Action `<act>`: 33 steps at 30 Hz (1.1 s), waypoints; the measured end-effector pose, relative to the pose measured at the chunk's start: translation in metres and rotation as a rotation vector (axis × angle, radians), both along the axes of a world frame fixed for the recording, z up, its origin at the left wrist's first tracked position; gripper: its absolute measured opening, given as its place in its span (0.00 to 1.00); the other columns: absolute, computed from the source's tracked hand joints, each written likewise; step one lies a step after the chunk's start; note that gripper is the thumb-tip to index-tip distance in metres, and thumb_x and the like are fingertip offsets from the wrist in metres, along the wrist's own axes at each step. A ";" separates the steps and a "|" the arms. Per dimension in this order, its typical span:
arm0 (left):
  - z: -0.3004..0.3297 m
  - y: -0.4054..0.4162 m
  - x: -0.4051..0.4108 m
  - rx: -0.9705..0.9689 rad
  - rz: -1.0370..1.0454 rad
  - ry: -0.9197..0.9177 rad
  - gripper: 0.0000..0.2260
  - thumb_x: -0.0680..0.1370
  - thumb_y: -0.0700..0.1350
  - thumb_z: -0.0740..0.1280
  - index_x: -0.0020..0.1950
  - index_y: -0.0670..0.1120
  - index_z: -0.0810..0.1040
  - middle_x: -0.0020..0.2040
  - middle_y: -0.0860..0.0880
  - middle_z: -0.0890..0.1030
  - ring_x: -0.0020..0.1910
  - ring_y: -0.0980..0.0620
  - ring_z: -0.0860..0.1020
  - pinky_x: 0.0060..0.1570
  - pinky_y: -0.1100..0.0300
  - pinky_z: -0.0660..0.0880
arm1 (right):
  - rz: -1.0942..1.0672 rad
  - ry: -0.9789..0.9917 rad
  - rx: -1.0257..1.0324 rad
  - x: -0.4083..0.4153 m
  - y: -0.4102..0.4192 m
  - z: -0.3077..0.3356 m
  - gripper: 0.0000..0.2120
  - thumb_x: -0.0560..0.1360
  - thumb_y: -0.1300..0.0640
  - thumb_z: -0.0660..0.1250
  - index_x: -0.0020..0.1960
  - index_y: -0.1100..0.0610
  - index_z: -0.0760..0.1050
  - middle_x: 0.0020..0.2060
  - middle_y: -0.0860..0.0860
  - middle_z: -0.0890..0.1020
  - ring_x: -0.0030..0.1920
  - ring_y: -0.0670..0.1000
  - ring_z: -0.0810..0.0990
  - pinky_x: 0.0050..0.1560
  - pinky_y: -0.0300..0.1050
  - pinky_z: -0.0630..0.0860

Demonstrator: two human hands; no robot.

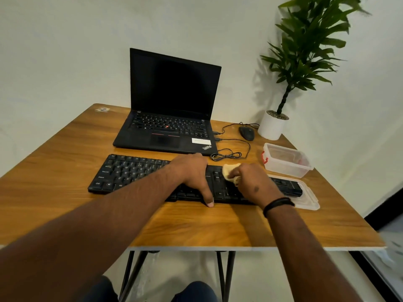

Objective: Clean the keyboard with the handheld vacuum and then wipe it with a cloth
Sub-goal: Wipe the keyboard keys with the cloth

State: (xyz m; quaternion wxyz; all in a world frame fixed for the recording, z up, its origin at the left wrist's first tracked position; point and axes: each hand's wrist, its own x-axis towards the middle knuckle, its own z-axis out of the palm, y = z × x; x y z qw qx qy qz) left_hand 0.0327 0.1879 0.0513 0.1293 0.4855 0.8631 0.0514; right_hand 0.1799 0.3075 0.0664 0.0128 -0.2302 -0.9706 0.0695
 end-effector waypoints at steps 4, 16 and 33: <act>-0.001 -0.001 0.001 -0.001 -0.010 0.008 0.46 0.51 0.71 0.79 0.62 0.51 0.74 0.57 0.52 0.73 0.54 0.50 0.75 0.53 0.48 0.79 | -0.290 0.199 0.054 -0.004 0.019 0.015 0.15 0.79 0.66 0.62 0.64 0.59 0.77 0.60 0.62 0.78 0.60 0.61 0.77 0.62 0.51 0.73; 0.000 -0.001 0.000 -0.008 0.002 0.011 0.49 0.50 0.73 0.78 0.65 0.50 0.73 0.56 0.51 0.75 0.54 0.50 0.75 0.53 0.49 0.79 | -0.117 0.094 -0.069 0.025 -0.016 -0.013 0.24 0.78 0.70 0.60 0.69 0.53 0.76 0.67 0.56 0.77 0.69 0.56 0.73 0.70 0.49 0.68; -0.001 -0.004 0.003 -0.002 0.013 -0.003 0.55 0.53 0.72 0.79 0.73 0.49 0.68 0.64 0.49 0.72 0.62 0.48 0.73 0.58 0.48 0.76 | -0.125 0.107 -0.085 0.060 -0.040 -0.015 0.23 0.78 0.67 0.62 0.70 0.51 0.74 0.69 0.53 0.76 0.67 0.54 0.74 0.67 0.45 0.70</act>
